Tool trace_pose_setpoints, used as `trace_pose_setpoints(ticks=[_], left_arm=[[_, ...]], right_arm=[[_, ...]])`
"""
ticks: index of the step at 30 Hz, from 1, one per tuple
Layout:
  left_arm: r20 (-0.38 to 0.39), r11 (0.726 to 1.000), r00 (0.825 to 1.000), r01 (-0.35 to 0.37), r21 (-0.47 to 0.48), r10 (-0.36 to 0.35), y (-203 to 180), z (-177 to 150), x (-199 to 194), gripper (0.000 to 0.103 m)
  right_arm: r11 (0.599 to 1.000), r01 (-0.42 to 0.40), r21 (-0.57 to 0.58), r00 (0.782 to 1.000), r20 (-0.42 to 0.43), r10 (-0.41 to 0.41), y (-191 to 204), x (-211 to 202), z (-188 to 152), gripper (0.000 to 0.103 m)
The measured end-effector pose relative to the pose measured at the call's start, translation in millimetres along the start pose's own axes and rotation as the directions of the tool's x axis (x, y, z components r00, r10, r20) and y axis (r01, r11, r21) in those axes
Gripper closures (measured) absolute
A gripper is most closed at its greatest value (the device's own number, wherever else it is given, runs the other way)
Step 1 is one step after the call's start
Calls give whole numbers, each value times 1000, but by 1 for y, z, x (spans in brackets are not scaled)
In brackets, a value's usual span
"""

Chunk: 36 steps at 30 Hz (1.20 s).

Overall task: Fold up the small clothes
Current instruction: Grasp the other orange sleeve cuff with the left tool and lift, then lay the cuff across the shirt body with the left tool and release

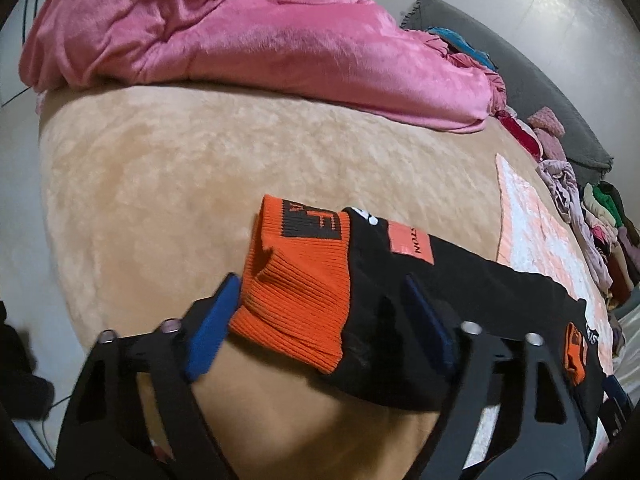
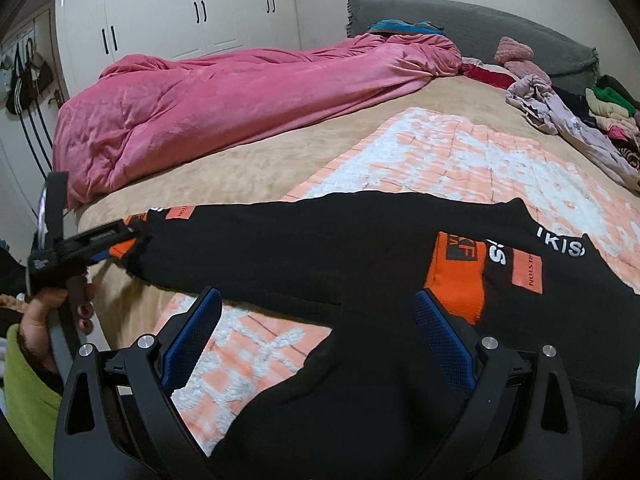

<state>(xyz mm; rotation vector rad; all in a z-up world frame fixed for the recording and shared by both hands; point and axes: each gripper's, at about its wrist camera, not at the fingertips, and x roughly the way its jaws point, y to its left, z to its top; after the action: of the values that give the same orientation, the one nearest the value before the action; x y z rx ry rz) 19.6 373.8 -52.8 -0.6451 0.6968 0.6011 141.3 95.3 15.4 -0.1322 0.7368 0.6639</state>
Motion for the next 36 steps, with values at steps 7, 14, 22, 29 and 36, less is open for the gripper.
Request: trace_pose_setpoints(ticks=[7, 14, 22, 29, 36], left_arm=[[19, 999, 999, 44, 11, -44, -7, -1, 2, 91], [55, 988, 987, 153, 22, -154, -26, 3, -23, 92], [87, 946, 956, 261, 193, -282, -99, -15, -60, 93], [11, 870, 929, 342, 356, -370, -164, -48, -62, 93], [-129, 787, 902, 423, 449, -412, -205, -88, -50, 93]], right_arm=[[997, 22, 71, 1000, -12, -21, -18, 2, -9, 7], [988, 50, 143, 999, -12, -49, -44, -8, -20, 7], [961, 87, 261, 996, -1, -90, -89, -29, -33, 7], [932, 123, 341, 991, 9, -134, -122, -46, -41, 7], [904, 146, 402, 986, 12, -164, -146, -58, -52, 7]])
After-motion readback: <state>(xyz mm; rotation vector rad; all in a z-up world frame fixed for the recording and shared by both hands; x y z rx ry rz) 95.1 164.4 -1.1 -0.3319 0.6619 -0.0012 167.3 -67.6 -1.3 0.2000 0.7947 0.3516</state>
